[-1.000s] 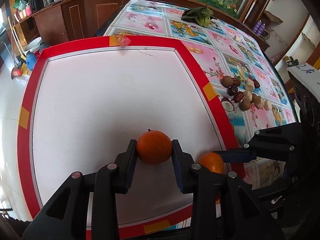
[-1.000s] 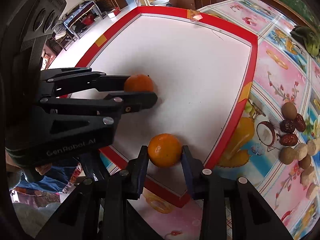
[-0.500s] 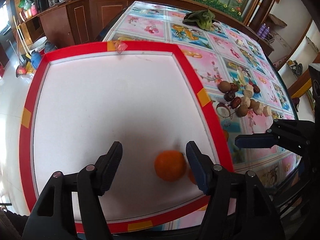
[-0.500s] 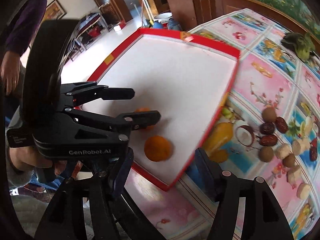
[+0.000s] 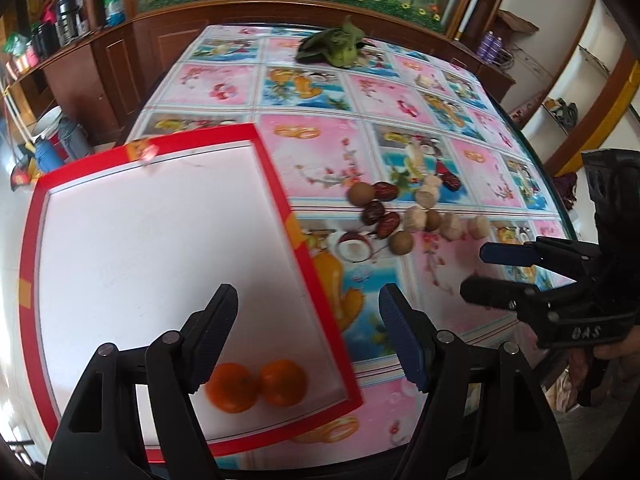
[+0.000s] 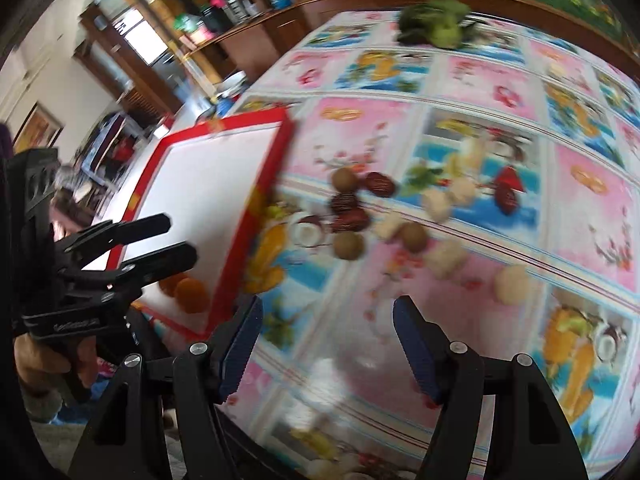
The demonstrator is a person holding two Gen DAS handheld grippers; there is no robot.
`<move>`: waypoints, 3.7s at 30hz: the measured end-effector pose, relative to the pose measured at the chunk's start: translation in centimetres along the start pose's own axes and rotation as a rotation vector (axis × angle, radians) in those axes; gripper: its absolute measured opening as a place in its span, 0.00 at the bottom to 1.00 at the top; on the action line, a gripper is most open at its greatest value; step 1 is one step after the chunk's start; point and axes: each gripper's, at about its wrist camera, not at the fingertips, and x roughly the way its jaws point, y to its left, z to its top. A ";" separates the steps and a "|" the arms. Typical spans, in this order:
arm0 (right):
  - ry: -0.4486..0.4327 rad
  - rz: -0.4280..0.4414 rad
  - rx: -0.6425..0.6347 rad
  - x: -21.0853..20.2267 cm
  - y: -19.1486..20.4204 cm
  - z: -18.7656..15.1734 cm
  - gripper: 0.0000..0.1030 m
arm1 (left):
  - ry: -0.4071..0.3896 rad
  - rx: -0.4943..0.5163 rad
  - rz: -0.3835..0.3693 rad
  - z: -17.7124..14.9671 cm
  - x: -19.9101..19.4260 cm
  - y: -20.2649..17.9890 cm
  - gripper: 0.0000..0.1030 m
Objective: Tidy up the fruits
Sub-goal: 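Open left gripper to drop its orange in the tray while right gripper releases its orange, then move left gripper to a brown round fruit while right gripper approaches a beige round slice, then close left gripper on the brown fruit while right gripper grasps the beige slice, then carry the brown fruit and beige slice over the tray with both grippers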
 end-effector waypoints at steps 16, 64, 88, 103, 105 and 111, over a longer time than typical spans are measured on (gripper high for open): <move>-0.045 -0.146 0.190 -2.7 -8.3 -2.9 0.67 | 0.078 0.101 -0.087 1.6 3.9 -6.9 0.71; -0.055 -0.162 0.010 -0.6 -7.3 0.1 0.26 | 0.077 -0.061 -0.109 2.7 5.0 -5.5 0.19; -0.032 0.014 -0.228 2.5 4.5 3.6 0.26 | 0.009 -0.284 0.027 -1.1 -0.4 6.5 0.19; 0.070 0.087 -0.383 9.2 12.3 6.7 0.26 | 0.091 -0.248 0.017 -3.7 1.2 6.9 0.20; 0.083 0.082 -0.397 9.8 12.8 6.6 0.26 | 0.095 -0.247 0.014 -3.8 1.3 6.9 0.20; 0.114 0.057 -0.439 11.2 13.3 5.9 0.26 | 0.106 -0.243 0.001 -4.1 1.8 7.0 0.20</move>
